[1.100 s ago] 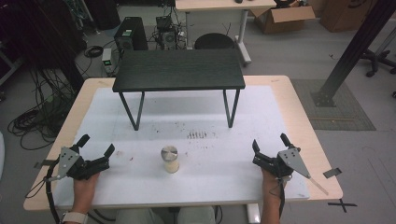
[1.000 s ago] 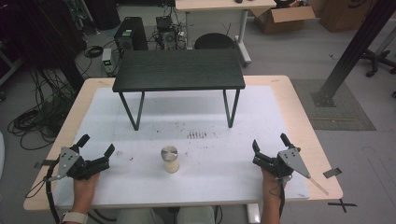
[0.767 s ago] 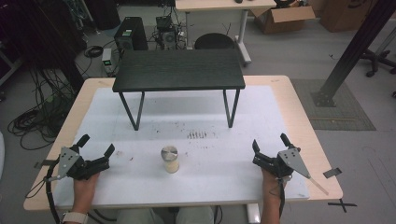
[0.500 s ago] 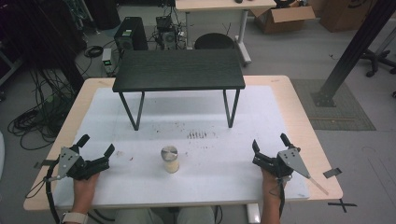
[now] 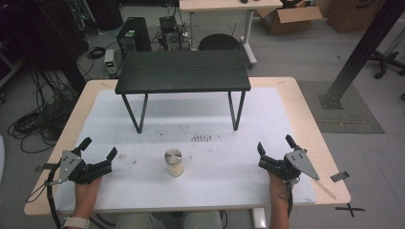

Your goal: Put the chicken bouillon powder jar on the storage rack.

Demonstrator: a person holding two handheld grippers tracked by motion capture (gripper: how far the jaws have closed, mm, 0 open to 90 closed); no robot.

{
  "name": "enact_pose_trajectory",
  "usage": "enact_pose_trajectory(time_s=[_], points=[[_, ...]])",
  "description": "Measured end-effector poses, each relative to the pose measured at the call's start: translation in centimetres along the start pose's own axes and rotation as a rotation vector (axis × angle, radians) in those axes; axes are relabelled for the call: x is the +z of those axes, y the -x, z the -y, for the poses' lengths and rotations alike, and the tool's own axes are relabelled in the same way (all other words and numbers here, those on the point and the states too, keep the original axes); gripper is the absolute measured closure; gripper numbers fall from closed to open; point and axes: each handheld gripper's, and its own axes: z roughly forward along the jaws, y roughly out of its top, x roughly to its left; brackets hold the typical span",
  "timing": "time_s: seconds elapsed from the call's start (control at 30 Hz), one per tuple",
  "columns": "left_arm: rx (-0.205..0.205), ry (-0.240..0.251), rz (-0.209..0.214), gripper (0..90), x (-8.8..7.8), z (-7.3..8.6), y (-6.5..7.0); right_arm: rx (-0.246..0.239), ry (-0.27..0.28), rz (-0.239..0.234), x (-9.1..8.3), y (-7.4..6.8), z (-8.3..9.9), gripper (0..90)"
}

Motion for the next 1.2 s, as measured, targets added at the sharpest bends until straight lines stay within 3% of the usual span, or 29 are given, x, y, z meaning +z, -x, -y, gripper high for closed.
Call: enact_pose_trajectory(time_s=[0.17, 0.6, 0.93, 0.97, 1.2], points=[[-0.001, 0.001, 0.0, 0.2, 0.0, 0.0, 0.0, -0.022, -0.011, -0.058, 0.0, -0.9, -1.7, 0.0], [0.0, 0.002, 0.0, 0.2, 0.0, 0.0, 0.0, 0.009, -0.062, -0.228, -0.2, -3.6, -3.2, 0.1], [0.003, 0.002, 0.0, 0.2, 0.0, 0.0, 0.0, 0.007, -0.075, -0.36, -1.1, -7.0, -3.7, 0.1], [0.003, 0.003, 0.0, 0.2, 0.0, 0.0, 0.0, 0.003, -0.082, -0.392, -1.1, -7.8, -3.8, 0.1], [0.002, 0.004, -0.001, 0.2, 0.0, 0.0, 0.0, -0.024, -0.103, -0.488, -0.7, -10.6, -4.1, 0.0]])
